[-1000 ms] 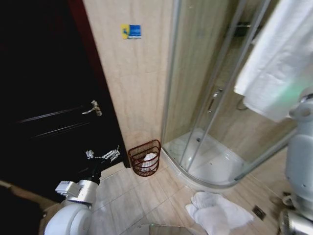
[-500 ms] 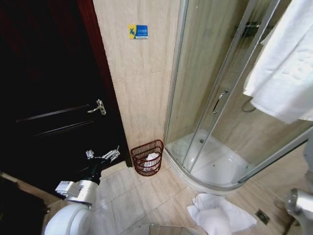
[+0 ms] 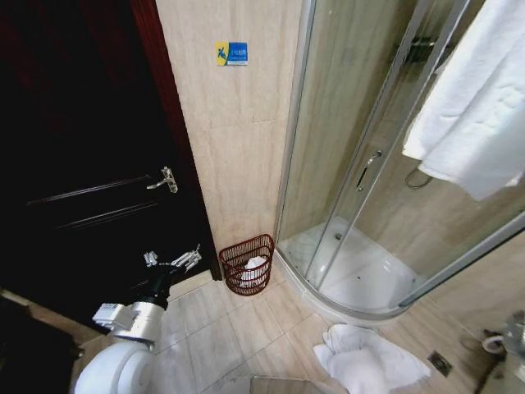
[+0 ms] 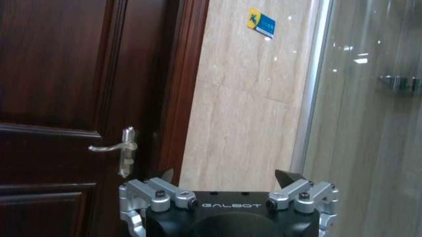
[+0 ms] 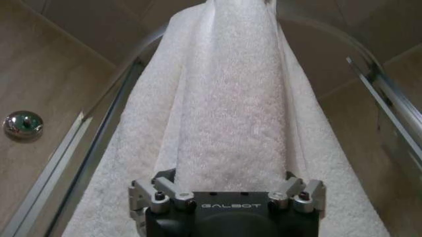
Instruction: Discard the used towel into the hamper.
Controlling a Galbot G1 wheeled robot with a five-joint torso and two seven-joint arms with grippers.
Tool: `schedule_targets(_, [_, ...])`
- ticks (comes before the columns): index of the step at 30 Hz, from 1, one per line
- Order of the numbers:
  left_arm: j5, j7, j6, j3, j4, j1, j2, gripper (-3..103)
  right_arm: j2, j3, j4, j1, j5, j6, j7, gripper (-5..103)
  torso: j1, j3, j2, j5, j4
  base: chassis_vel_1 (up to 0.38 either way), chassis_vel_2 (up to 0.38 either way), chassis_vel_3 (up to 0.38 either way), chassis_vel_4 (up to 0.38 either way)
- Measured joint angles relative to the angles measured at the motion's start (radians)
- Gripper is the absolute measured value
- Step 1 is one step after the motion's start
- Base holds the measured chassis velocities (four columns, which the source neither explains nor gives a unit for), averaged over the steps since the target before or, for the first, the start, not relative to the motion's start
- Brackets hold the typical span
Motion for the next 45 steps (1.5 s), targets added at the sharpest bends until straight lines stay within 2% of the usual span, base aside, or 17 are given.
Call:
schedule_targets(4, [0.0, 0.0, 0.0, 0.0, 0.0, 0.0, 0.0, 100, -0.032, 0.006, 0.011, -0.012, 0.016, -0.004, -0.004, 84, 0.0, 0.0, 0.0, 0.0, -0.0004, 0.0, 0.0, 0.0, 0.0])
schedule_targets(8, [0.0, 0.0, 0.0, 0.0, 0.0, 0.0, 0.0, 100, -0.068, 0.017, 0.02, -0.016, 0.046, -0.017, -0.009, 68, 0.0, 0.0, 0.001, -0.0001, -0.0002, 0.0, 0.0, 0.0, 0.0])
schedule_targets(11, [0.0, 0.0, 0.0, 0.0, 0.0, 0.0, 0.0, 100, -0.083, 0.03, 0.015, -0.019, 0.058, -0.017, -0.022, 64, 0.0, 0.0, 0.001, -0.0001, -0.0002, 0.0, 0.0, 0.0, 0.0])
schedule_targets(13, [0.0, 0.0, 0.0, 0.0, 0.0, 0.0, 0.0, 100, -0.102, 0.045, 0.005, -0.025, 0.075, -0.014, -0.035, 56, 0.0, 0.0, 0.001, -0.0001, -0.0003, 0.0, 0.0, 0.0, 0.0])
schedule_targets(14, [0.0, 0.0, 0.0, 0.0, 0.0, 0.0, 0.0, 100, -0.102, 0.045, 0.005, -0.025, 0.075, -0.014, -0.035, 56, 0.0, 0.0, 0.001, -0.0001, -0.0003, 0.0, 0.0, 0.0, 0.0])
schedule_targets(15, [0.0, 0.0, 0.0, 0.0, 0.0, 0.0, 0.0, 100, -0.104, 0.051, 0.008, -0.031, 0.086, -0.017, -0.034, 48, 0.0, 0.0, 0.001, 0.0001, -0.0005, 0.0, 0.0, 0.0, 0.0])
schedule_targets(17, [0.0, 0.0, 0.0, 0.0, 0.0, 0.0, 0.0, 100, -0.099, 0.054, 0.02, -0.034, 0.095, -0.024, -0.028, 48, 0.0, 0.0, 0.001, 0.0003, -0.0005, 0.0, 0.0, 0.0, 0.0])
schedule_targets(20, [0.0, 0.0, 0.0, 0.0, 0.0, 0.0, 0.0, 100, -0.091, 0.067, 0.058, -0.053, 0.108, -0.036, -0.012, 36, 0.0, 0.0, 0.001, -0.0002, 0.0003, 0.0, 0.0, 0.0, 0.0])
schedule_targets(24, [0.0, 0.0, 0.0, 0.0, 0.0, 0.0, 0.0, 100, -0.108, 0.081, 0.066, -0.068, 0.12, -0.037, -0.01, 28, 0.0, 0.0, 0.001, -0.0002, 0.0, 0.0, 0.0, 0.0, 0.0])
schedule_targets(30, [0.0, 0.0, 0.0, 0.0, 0.0, 0.0, 0.0, 100, -0.187, 0.101, 0.089, -0.101, 0.19, -0.039, -0.001, 9, 0.0, 0.0, 0.001, -0.0001, -0.0005, 0.0, 0.0, 0.0, 0.0])
schedule_targets(33, [0.0, 0.0, 0.0, 0.0, 0.0, 0.0, 0.0, 100, -0.202, 0.104, 0.102, -0.105, 0.206, -0.039, -0.004, 4, 0.0, 0.0, 0.001, -0.0001, -0.0005, 0.0, 0.0, 0.0, 0.0])
schedule_targets(39, [0.0, 0.0, 0.0, 0.0, 0.0, 0.0, 0.0, 100, -0.196, 0.117, 0.144, -0.136, 0.217, -0.039, -0.006, 4, 0.0, 0.0, 0.001, -0.0003, 0.0001, 0.0, 0.0, 0.0, 0.0])
schedule_targets(45, [0.0, 0.0, 0.0, 0.0, 0.0, 0.0, 0.0, 100, -0.165, 0.237, 0.235, -0.316, 0.191, -0.031, -0.013, 4, 0.0, 0.0, 0.001, -0.0005, 0.0001, 0.0, 0.0, 0.0, 0.0])
